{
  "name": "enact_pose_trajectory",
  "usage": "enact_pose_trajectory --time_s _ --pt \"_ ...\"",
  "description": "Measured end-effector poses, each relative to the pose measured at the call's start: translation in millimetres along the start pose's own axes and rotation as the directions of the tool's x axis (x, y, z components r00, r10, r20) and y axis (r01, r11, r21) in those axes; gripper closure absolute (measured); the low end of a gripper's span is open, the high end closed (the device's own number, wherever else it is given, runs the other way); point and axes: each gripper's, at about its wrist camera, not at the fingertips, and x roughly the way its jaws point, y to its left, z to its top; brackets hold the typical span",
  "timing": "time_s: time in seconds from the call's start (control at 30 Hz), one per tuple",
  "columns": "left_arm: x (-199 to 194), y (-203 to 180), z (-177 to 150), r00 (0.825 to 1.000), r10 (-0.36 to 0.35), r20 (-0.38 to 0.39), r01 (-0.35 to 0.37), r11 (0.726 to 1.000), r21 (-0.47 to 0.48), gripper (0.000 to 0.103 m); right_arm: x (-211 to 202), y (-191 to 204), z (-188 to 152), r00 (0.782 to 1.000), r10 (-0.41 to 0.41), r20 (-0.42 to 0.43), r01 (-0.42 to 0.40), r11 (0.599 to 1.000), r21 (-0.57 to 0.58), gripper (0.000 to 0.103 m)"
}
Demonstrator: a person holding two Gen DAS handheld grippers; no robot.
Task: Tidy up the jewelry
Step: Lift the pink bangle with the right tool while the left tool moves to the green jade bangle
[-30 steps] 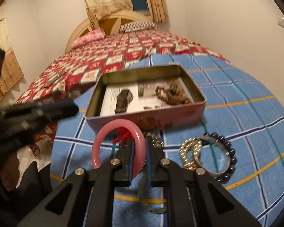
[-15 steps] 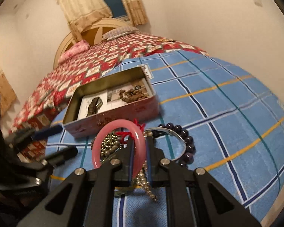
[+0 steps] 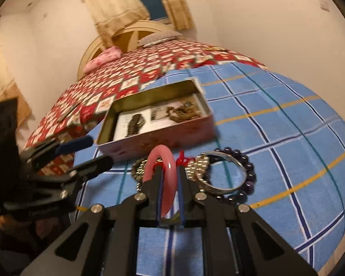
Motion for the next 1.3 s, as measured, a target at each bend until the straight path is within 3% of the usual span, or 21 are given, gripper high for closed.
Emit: enact_pose_trajectory --time_s 0.13,0.23,0.3,0.33,0.37,0.53,0.63,0.73,0.97,1.2,1.3 --pt "4.7 -1.7 -3.4 1.0 -0.003 -0.019 0.003 1.0 0.014 0.037 16.7 -4.5 -9.2 0.996 -0.059 -0.073 0.059 0.998 -0.012 0.082" --pt "5.6 -2.1 -3.4 1.0 -0.003 -0.023 0.003 1.0 0.016 0.037 15.9 -10.6 -15.3 0.994 -0.047 -0.096 0.048 0.999 0.009 0.077" --pt "5.2 0.2 -3.7 1.0 -0.003 -0.024 0.003 1.0 0.008 0.037 12.0 -10.8 -18.6 0.993 -0.055 -0.101 0.056 0.998 0.0 0.064" --pt "5.4 1.3 -3.8 1.0 -0.004 -0.025 0.004 1.0 0.004 0.037 8.1 -11.5 -20.3 0.993 -0.065 -0.094 0.065 0.998 0.0 0.049" --pt "5.9 1.8 -4.0 1.0 -0.004 -0.027 0.004 1.0 0.001 0.037 2.6 -12.9 -21.7 0.993 -0.089 -0.076 0.089 0.996 0.003 0.045" --pt "7.2 -0.7 -5.3 0.999 -0.005 -0.032 0.005 1.0 0.009 0.037 -12.0 -17.0 -22.7 0.989 -0.14 -0.056 0.141 0.99 0.013 0.048" --pt "8.8 -4.3 -7.0 0.999 0.01 -0.038 -0.009 1.0 0.024 0.037 -8.0 -8.7 -19.7 0.987 -0.15 -0.056 0.149 0.989 -0.024 0.062" --pt "8.5 -3.4 -8.5 0.999 0.01 -0.037 -0.009 1.0 0.022 0.037 7.3 1.6 -14.8 0.984 -0.166 -0.063 0.162 0.984 -0.071 0.069" --pt "11.5 2.3 -9.7 0.999 0.016 -0.044 -0.016 1.0 -0.001 0.037 22.2 14.2 -6.1 0.987 -0.151 -0.058 0.145 0.984 -0.098 0.069" --pt "-0.4 27.9 -10.1 0.99 0.14 0.002 -0.14 0.989 -0.049 0.037 35.3 46.6 -4.2 0.991 -0.094 -0.098 0.073 0.978 -0.193 0.069" --pt "0.4 31.7 -14.9 0.991 0.136 -0.01 -0.137 0.989 -0.052 0.037 51.5 55.9 -8.9 0.981 -0.12 -0.15 0.085 0.971 -0.222 0.069"
